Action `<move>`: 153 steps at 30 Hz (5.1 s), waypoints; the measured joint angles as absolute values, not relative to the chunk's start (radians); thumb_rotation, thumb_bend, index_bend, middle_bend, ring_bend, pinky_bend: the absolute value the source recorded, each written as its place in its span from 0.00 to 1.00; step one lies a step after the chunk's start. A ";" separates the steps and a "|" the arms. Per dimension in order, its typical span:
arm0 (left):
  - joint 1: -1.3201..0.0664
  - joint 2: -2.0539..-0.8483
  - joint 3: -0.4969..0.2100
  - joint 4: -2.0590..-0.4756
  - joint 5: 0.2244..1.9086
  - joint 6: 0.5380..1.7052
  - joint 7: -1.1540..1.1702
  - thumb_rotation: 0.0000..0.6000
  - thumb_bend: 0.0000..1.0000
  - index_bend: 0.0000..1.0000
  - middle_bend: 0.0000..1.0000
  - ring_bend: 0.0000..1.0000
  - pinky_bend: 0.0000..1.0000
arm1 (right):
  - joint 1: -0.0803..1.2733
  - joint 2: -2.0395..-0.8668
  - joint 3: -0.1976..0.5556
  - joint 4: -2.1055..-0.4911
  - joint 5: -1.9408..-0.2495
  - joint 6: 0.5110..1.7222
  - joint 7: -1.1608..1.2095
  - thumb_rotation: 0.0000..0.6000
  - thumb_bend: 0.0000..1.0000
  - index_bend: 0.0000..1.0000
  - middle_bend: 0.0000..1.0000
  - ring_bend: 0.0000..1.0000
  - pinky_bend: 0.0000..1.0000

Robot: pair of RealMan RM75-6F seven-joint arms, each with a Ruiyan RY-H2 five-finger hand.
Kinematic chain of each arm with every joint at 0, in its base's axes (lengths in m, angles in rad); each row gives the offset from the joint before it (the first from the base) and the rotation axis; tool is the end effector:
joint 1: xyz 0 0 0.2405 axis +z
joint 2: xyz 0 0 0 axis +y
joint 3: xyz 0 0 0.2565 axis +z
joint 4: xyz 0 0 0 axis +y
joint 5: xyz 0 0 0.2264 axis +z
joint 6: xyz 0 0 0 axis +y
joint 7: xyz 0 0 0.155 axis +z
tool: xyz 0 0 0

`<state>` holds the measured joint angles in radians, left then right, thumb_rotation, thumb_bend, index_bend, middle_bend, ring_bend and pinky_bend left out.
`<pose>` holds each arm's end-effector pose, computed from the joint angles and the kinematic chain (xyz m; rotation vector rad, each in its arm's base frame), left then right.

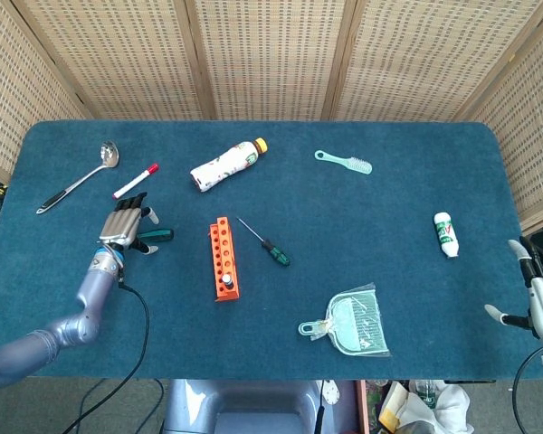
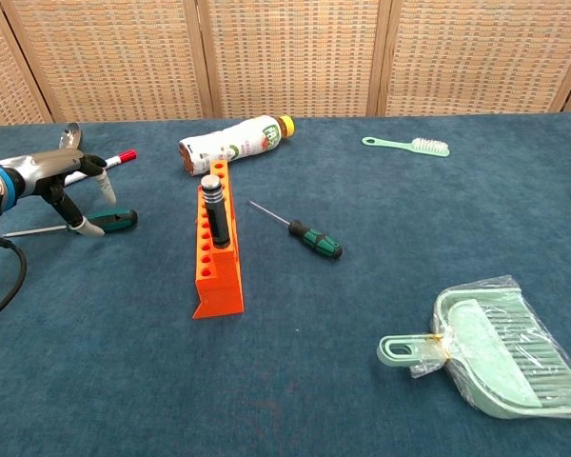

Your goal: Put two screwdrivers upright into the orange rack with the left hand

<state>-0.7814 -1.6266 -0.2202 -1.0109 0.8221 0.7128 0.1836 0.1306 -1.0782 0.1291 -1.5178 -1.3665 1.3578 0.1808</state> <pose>-0.2532 0.4316 -0.0191 -1.5470 -1.2214 -0.6798 -0.3500 -0.2277 0.1749 1.2645 -0.9984 0.9076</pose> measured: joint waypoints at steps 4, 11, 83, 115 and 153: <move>-0.792 -1.643 -0.229 -0.986 0.811 0.705 0.191 1.00 0.23 0.43 0.00 0.00 0.00 | 0.129 -1.076 0.131 -1.516 -1.363 1.359 0.187 1.00 0.00 0.00 0.00 0.00 0.00; -0.803 -1.660 -0.233 -0.961 0.789 0.678 0.206 1.00 0.24 0.44 0.00 0.00 0.00 | 0.131 -1.076 0.134 -1.509 -1.358 1.352 0.195 1.00 0.00 0.00 0.00 0.00 0.00; -0.703 -1.361 -0.384 -1.604 1.302 0.865 -0.949 1.00 0.49 0.63 0.00 0.00 0.00 | 0.127 -1.064 0.137 -1.499 -1.362 1.349 0.254 1.00 0.00 0.00 0.00 0.00 0.00; -0.752 -1.414 -0.369 -1.525 1.274 0.838 -0.974 1.00 0.49 0.63 0.00 0.00 0.00 | 0.129 -1.065 0.141 -1.491 -1.354 1.340 0.260 1.00 0.00 0.00 0.00 0.00 0.00; -0.766 -1.558 -0.267 -1.298 1.337 0.818 -1.011 1.00 0.49 0.63 0.00 0.00 0.00 | 0.134 -1.065 0.142 -1.483 -1.347 1.323 0.269 1.00 0.00 0.00 0.00 0.00 0.00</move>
